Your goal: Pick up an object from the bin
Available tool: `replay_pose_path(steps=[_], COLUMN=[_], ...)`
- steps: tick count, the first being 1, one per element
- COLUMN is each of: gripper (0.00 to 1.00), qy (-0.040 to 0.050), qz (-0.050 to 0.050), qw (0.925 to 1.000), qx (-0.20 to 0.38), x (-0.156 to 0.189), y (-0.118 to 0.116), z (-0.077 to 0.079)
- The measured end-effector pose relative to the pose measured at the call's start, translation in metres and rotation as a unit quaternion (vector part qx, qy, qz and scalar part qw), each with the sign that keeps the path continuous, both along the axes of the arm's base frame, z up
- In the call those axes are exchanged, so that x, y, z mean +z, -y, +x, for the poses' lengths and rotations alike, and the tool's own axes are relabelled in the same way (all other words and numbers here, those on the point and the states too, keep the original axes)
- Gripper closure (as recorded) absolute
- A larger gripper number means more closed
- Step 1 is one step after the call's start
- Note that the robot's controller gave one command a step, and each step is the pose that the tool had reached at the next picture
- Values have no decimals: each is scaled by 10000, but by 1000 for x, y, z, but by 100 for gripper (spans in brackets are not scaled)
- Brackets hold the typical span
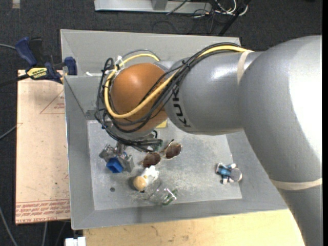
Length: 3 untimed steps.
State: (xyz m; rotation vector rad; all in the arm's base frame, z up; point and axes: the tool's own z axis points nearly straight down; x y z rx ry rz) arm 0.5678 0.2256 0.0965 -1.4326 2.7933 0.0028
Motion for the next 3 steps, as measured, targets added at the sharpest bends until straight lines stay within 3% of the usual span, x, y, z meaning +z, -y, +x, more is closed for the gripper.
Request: replay_pose_path(steps=[2, 3], gripper=[100, 100], qy=[-23, 12], qz=[-10, 2], qw=[10000, 10000], qx=[-6, -7], x=[31, 47], y=[0, 0], z=[-1, 0])
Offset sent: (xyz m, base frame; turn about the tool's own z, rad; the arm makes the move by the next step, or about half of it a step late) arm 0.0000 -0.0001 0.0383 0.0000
